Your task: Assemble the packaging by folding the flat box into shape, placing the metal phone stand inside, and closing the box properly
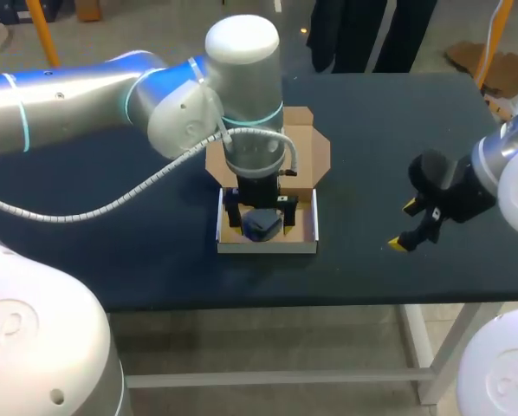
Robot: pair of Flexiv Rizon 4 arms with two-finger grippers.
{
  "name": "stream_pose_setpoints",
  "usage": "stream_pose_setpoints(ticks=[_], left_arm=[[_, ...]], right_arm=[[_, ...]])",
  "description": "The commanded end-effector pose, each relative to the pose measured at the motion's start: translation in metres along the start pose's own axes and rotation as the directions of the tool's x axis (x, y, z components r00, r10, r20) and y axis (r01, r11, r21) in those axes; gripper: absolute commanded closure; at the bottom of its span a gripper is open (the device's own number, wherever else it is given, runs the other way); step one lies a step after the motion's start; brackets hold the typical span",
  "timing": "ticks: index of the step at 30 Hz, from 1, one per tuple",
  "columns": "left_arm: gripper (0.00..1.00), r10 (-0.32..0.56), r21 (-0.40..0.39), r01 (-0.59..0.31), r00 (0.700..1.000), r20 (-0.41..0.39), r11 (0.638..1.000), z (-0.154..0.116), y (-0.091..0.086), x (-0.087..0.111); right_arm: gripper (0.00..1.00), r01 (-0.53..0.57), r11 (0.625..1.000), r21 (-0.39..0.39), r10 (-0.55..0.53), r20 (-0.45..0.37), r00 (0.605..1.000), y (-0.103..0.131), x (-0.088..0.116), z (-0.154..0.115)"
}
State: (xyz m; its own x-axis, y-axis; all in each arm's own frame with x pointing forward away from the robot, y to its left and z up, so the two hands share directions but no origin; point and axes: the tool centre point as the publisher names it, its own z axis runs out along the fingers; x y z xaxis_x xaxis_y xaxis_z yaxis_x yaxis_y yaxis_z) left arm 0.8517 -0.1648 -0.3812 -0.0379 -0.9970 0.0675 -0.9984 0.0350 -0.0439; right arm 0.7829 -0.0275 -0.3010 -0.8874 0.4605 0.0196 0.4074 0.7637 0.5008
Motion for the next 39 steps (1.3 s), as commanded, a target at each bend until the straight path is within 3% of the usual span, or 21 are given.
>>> stream_pose_setpoints(ticks=[1, 14, 32, 39], left_arm=[[0.0, -0.008, 0.008, 0.008, 1.0, 0.013, 1.0, 0.007, 0.005, 0.003], [0.0, -0.016, 0.012, 0.015, 0.999, 0.05, 1.0, 0.012, 0.027, 0.005], [0.0, -0.042, -0.003, 0.042, 0.997, 0.068, 0.999, 0.011, 0.073, 0.003], [0.0, -0.042, 0.025, 0.04, 0.997, 0.07, 0.999, 0.007, 0.079, 0.002]], right_arm=[[0.0, 0.001, 1.0, -0.003, -0.001, 0.006, 1.0, -0.001, 0.003, -0.001], [0.0, 0.001, 1.0, -0.003, -0.001, 0.006, 1.0, -0.001, 0.003, -0.001], [0.0, 0.001, 1.0, -0.003, -0.001, 0.006, 1.0, -0.001, 0.003, -0.001], [0.0, 0.001, 1.0, -0.003, -0.001, 0.006, 1.0, -0.001, 0.003, -0.001]])
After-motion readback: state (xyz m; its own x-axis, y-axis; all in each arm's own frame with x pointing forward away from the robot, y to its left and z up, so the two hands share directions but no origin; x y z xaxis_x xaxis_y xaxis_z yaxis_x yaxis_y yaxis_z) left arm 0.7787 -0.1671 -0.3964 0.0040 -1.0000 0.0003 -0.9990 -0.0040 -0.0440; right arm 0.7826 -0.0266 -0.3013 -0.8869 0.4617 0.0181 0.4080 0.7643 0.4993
